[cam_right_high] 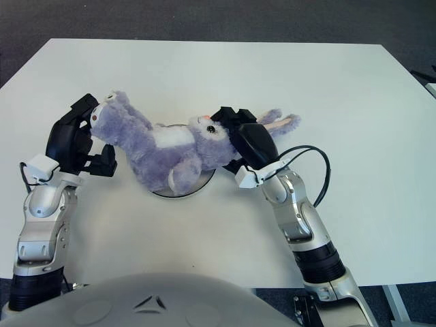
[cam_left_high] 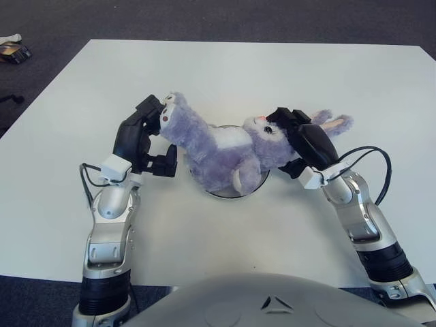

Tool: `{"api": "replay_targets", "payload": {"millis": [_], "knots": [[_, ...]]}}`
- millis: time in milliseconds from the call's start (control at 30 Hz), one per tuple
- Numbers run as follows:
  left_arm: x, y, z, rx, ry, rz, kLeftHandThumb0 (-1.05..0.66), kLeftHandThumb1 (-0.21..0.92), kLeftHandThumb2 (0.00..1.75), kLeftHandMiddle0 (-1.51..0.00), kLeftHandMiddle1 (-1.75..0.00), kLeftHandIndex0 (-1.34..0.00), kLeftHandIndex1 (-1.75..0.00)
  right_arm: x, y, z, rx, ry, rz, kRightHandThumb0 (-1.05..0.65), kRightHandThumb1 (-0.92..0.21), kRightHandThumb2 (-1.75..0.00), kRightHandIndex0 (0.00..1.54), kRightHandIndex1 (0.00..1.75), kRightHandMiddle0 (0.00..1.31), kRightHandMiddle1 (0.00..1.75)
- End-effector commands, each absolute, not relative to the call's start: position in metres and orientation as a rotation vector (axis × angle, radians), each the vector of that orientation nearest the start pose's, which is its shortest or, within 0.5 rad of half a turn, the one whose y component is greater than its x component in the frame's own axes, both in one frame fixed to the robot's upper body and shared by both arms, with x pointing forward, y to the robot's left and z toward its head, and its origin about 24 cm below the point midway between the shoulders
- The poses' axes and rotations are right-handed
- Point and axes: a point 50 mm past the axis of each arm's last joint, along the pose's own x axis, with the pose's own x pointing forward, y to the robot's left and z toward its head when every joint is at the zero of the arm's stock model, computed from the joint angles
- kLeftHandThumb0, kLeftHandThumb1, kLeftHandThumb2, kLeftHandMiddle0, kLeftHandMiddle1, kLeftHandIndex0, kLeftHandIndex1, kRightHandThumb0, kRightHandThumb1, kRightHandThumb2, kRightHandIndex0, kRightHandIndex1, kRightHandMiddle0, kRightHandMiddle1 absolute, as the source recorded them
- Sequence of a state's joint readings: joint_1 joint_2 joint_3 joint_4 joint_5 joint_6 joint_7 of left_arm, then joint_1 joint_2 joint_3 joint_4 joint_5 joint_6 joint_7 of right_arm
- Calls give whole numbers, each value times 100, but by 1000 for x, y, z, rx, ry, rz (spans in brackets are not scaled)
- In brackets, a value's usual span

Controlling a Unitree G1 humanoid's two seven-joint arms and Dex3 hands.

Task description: Put the doll into the plate.

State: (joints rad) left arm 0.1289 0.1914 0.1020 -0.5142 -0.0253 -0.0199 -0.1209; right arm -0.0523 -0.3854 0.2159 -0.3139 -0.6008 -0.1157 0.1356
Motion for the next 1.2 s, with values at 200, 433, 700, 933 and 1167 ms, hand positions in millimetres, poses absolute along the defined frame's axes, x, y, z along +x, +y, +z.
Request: {"api": "replay_targets", "payload": {"millis": [200, 433, 700, 933, 1167], "knots": [[206, 202, 139, 367, -325, -127, -28, 4, 120, -4, -157, -3, -145, 241, -139, 123, -938, -442, 382, 0, -17, -128, 0, 30, 0, 98], [206, 206, 144, 350, -305, -146, -29, 2, 117, 0, -133, 0, -116, 242, -144, 125, -918, -430, 411, -10, -13, -125, 0, 15, 0, 95], [209, 224, 146, 342, -289, -121, -39, 7, 112, 0, -108, 0, -103, 247, -158, 138, -853, -393, 449, -25, -11, -118, 1, 8, 0, 84], [213, 233, 143, 301, -294, -103, -68, 38, 88, 0, -91, 0, -101, 247, -163, 140, -794, -407, 455, -42, -15, -108, 7, 9, 0, 86], [216, 235, 140, 230, -316, -110, -77, 57, 74, 0, -89, 0, -94, 247, -168, 142, -773, -413, 450, -58, -22, -98, 19, 15, 0, 91]]}}
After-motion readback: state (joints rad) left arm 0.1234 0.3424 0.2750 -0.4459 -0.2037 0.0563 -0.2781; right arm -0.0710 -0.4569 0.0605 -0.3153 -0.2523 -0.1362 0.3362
